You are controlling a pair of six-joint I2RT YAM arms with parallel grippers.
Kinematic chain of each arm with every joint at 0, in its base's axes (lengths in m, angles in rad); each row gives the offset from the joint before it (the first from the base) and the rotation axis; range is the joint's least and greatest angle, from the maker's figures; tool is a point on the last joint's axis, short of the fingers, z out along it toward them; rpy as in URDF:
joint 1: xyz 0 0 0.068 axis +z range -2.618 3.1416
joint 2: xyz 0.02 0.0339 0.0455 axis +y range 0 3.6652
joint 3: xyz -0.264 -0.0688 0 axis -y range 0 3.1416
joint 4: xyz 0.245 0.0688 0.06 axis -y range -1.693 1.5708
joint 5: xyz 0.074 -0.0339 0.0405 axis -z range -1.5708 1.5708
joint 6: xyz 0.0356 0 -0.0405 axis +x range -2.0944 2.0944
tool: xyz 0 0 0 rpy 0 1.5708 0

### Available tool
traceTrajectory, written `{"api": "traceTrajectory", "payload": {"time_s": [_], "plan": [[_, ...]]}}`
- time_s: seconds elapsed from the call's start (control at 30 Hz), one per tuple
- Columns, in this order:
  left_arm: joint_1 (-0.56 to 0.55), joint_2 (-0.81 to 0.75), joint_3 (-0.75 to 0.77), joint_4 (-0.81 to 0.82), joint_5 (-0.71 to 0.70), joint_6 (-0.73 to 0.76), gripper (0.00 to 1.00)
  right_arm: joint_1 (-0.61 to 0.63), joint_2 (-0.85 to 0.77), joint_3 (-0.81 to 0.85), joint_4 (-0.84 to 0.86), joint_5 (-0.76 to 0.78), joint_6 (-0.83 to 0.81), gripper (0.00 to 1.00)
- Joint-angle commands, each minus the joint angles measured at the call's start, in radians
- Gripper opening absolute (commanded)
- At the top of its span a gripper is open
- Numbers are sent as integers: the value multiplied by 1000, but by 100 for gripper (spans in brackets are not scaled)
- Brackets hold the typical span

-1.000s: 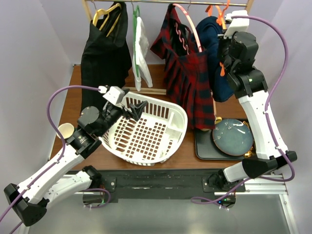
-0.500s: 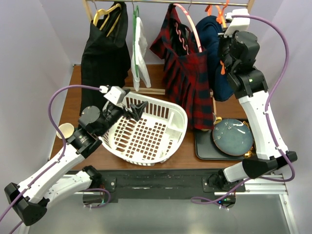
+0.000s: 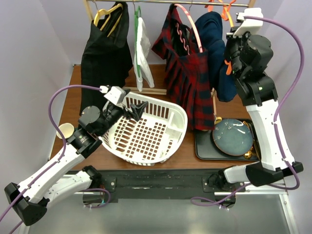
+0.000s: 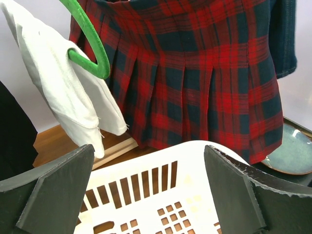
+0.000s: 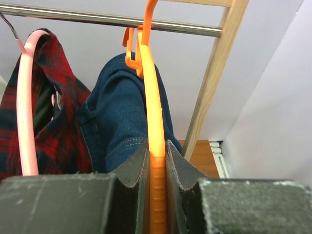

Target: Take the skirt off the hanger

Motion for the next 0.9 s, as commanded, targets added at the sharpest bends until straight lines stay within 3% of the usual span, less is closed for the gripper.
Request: {"api": "traceTrajectory", "payload": {"time_s": [0.0,0.13,0.47,0.87], "plan": [[3,-7,-3,45,-1,14,100,-2,-104,-6,72,13,60,0],[3,-3,-1,47,2,14,100,-2,-144,-44,49,0,76,0],[4,1,-7,48,-1,21,100,-4,-241,23,-200,77,149,0],[3,39,19,7,33,38,99,-2,-352,155,-163,-44,172,0]]}}
